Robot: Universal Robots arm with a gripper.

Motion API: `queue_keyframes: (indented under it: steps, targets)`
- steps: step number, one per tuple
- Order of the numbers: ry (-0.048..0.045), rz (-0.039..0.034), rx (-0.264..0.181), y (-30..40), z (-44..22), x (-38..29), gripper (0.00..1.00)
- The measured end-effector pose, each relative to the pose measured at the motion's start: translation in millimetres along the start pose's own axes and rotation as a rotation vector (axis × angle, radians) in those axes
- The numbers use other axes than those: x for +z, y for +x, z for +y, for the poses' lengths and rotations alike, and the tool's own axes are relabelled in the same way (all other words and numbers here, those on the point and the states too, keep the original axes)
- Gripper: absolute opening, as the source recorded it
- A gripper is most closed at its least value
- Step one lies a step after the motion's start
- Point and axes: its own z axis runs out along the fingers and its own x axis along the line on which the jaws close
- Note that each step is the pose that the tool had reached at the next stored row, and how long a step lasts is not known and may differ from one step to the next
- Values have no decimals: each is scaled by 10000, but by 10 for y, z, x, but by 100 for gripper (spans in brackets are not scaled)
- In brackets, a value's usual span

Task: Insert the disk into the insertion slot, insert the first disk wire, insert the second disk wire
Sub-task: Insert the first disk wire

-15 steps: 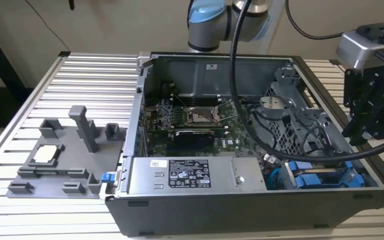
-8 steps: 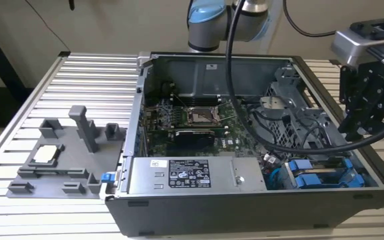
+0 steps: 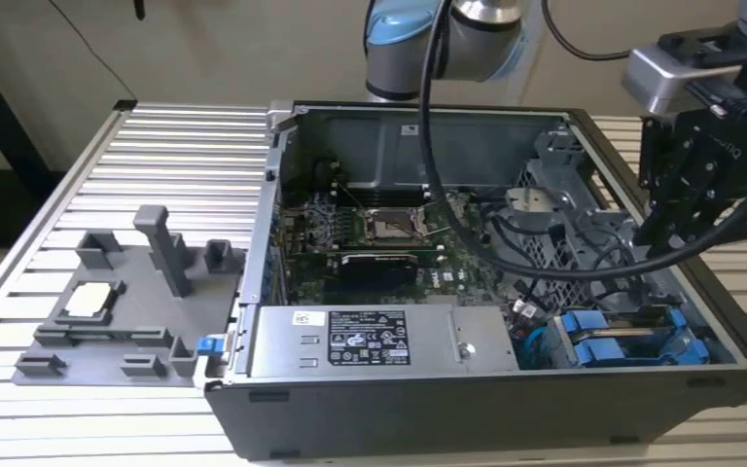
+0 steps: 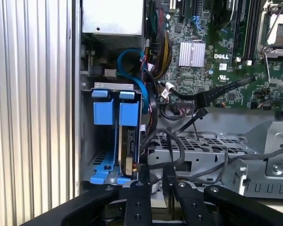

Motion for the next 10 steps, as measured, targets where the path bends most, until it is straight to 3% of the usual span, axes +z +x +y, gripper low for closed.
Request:
queue_keyframes:
  steps: [2, 4, 10]
  targets:
    - [0, -147, 12, -19, 55, -2, 26]
    - [-2, -227, 19, -45, 109, -3, 26]
    - [-3, -234, 20, -205, 274, 1, 26]
